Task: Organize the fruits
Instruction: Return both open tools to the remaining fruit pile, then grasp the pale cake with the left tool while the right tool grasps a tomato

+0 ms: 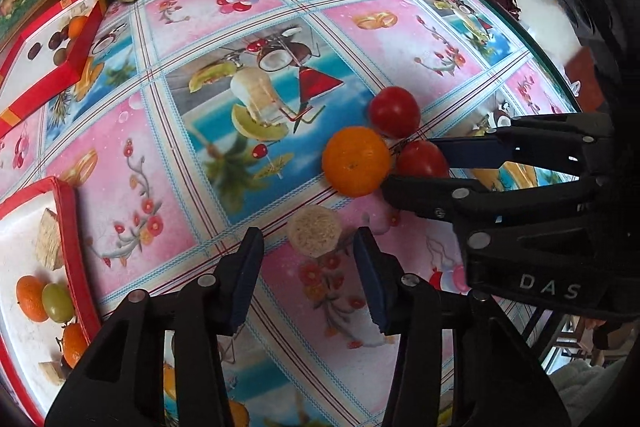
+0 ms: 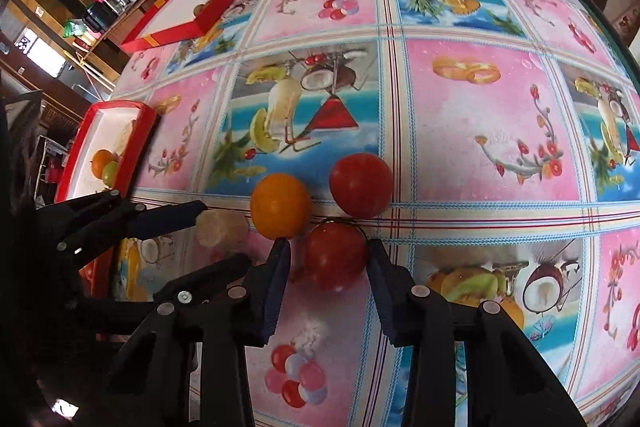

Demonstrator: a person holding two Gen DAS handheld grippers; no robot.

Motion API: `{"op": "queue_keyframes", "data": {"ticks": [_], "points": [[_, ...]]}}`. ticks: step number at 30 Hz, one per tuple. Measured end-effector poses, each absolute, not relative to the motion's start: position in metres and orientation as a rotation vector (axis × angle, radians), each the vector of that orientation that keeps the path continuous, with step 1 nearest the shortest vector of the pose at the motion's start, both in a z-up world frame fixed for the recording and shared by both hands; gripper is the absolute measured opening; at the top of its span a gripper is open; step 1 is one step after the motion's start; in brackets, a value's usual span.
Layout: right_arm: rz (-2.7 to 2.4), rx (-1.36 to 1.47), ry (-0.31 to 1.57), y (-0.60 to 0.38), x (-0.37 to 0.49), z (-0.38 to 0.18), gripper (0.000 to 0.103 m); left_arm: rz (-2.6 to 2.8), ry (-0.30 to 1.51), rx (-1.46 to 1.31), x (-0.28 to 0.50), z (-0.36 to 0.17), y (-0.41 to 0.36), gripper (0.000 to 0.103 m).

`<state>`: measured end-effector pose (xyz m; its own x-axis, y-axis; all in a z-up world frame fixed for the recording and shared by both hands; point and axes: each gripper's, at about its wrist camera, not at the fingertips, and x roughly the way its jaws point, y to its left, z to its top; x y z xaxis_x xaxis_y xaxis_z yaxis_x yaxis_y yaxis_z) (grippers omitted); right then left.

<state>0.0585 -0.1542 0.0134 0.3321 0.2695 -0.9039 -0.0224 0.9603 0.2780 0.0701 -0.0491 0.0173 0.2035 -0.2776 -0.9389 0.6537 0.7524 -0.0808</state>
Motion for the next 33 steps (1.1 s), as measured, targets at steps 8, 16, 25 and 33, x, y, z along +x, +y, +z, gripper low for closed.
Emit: {"op": "queue_keyframes", "data": {"ticks": [8,16,25,33], "points": [[0.161,0.239,1.211,-0.16,0.054,0.015,0.032,-0.674,1.18,0.384,0.071,0.017,-0.053,0.024],[0.152,0.285,1.187,-0.17,0.041,0.025,0.032,-0.699,1.177,0.345,0.067,0.022,-0.048,0.024],[0.173,0.346,1.145,-0.167,0.023,0.041,0.032,-0.693,1.19,0.233,0.054,0.038,-0.012,0.024],[0.213,0.32,1.139,-0.146,0.013,0.046,0.032,-0.658,1.193,0.153,0.041,0.049,0.029,0.024]]}}
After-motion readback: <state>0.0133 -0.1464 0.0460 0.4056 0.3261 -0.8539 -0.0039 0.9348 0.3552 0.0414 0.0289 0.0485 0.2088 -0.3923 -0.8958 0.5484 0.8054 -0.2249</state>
